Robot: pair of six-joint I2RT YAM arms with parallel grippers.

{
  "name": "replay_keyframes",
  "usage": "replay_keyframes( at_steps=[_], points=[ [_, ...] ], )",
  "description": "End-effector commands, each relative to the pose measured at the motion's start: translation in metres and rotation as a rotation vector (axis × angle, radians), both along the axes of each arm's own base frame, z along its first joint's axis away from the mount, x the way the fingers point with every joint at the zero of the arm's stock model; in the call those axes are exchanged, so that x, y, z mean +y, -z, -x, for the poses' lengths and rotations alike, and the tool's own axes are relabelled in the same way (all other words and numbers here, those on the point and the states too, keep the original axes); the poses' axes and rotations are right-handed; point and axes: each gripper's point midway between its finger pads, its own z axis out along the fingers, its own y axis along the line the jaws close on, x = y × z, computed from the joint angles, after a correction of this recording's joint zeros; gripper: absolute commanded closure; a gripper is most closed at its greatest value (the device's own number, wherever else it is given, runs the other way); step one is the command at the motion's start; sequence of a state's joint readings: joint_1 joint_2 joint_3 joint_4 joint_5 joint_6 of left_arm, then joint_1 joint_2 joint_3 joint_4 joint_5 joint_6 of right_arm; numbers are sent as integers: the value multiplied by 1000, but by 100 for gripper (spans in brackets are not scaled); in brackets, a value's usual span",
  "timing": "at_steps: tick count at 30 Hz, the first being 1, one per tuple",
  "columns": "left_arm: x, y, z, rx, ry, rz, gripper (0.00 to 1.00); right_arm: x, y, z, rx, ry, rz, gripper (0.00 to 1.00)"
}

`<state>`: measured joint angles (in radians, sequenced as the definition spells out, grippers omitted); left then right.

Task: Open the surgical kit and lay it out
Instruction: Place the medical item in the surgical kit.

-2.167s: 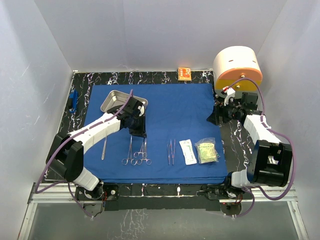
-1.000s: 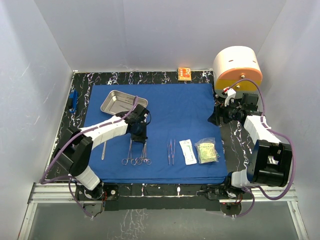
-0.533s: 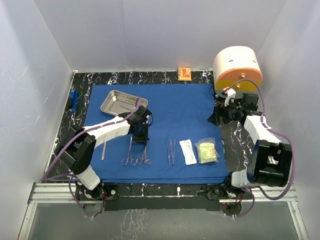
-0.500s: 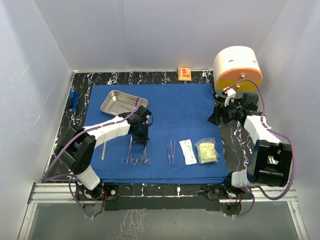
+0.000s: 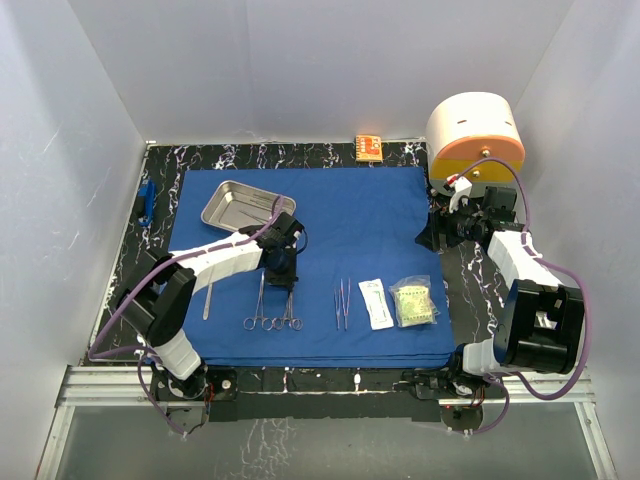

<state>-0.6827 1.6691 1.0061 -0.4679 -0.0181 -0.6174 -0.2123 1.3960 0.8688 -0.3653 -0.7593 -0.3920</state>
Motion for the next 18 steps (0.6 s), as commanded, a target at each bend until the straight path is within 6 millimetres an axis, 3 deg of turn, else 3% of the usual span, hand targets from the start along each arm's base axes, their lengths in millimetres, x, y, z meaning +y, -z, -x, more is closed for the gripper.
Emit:
replay_keyframes(
  at_steps=[1, 18],
  points=[
    [-5, -5, -3, -12, 9, 7, 100, 0, -4, -5, -47, -19, 0, 27],
    [-5, -2, 0, -11, 23, 7, 100, 1, -2, -5, -38, -24, -7, 27]
  ],
)
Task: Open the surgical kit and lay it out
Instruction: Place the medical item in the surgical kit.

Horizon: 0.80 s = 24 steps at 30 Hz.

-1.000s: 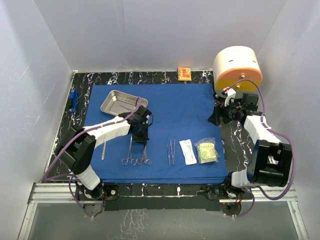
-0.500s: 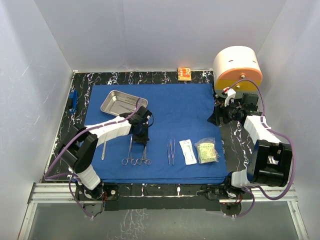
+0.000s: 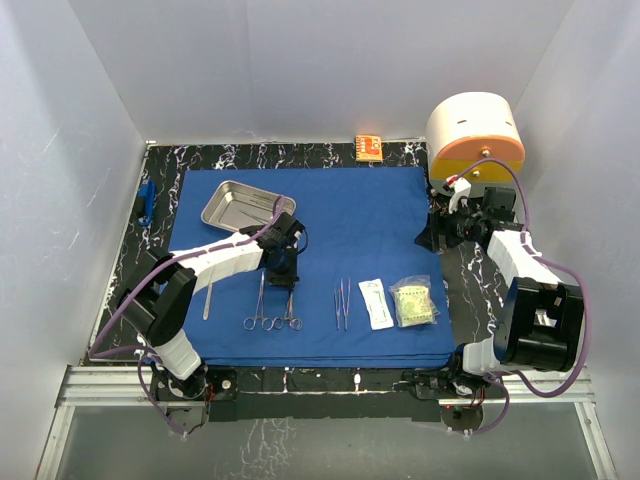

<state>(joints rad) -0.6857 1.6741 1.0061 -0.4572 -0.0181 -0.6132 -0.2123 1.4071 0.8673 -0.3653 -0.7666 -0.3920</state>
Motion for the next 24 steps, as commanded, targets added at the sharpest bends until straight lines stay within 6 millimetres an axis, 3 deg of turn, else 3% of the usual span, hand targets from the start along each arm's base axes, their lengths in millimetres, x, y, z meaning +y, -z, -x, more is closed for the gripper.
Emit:
replay_keyframes(
  at_steps=[1, 24],
  points=[
    [-4, -2, 1, -4, 17, 7, 100, 0, -6, -5, -50, -19, 1, 27],
    [-3, -1, 13, 0, 60, 33, 94, 1, -7, -5, -52, -21, -3, 27]
  ],
)
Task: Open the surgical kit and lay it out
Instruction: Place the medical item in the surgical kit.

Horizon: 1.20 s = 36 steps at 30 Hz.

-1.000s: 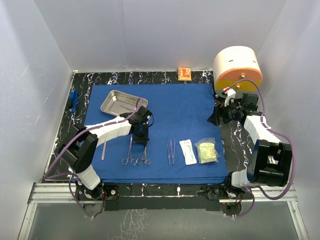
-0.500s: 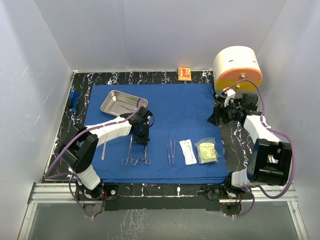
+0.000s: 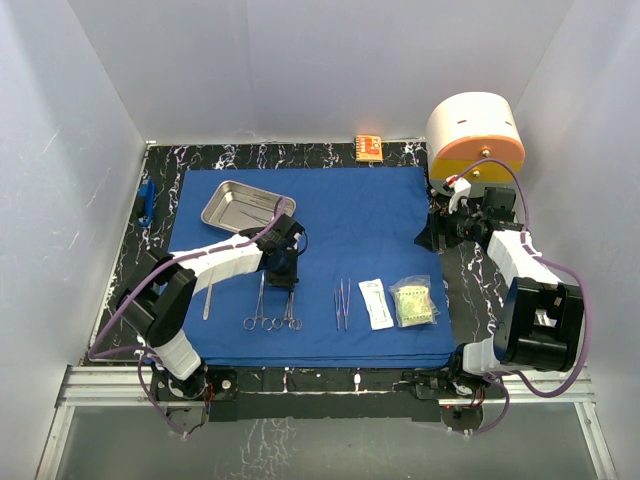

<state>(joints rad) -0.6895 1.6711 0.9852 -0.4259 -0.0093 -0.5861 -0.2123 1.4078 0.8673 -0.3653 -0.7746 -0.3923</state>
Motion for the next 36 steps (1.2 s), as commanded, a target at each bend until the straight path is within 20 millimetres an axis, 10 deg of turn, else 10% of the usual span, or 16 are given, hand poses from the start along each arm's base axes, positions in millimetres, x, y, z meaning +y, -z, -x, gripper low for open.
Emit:
replay_keyframes(
  at_steps=[1, 36],
  points=[
    [-2, -5, 11, 9, 29, 27, 94, -1, -7, -5, -52, -15, 4, 27],
    [-11, -4, 6, 2, 49, 30, 84, -1, -6, -5, -50, -16, 3, 27]
  ],
)
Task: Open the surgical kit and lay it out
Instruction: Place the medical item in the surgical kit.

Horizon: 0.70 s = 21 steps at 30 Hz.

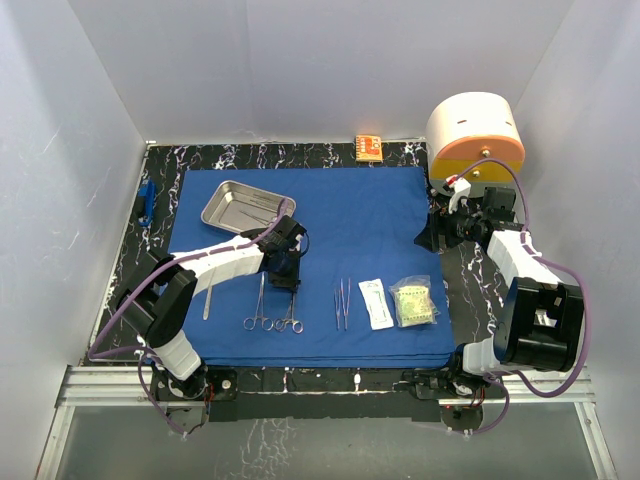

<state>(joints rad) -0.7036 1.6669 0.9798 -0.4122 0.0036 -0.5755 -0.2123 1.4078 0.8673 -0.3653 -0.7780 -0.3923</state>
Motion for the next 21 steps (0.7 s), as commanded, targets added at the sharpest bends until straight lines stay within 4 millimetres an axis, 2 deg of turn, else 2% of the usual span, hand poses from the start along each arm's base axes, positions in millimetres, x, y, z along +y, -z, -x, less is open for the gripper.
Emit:
replay_keyframes(
  at_steps=[1, 16, 21],
  points=[
    [-6, -5, 2, 4, 22, 20, 83, -1, -6, -5, -49, -14, 6, 27],
    [-3, -14, -5, -41, 39, 0, 80, -1, -5, -5, -44, -15, 3, 27],
    [-1, -18, -10, -67, 46, -11, 75, -1, -5, -5, -45, -16, 3, 27]
  ],
)
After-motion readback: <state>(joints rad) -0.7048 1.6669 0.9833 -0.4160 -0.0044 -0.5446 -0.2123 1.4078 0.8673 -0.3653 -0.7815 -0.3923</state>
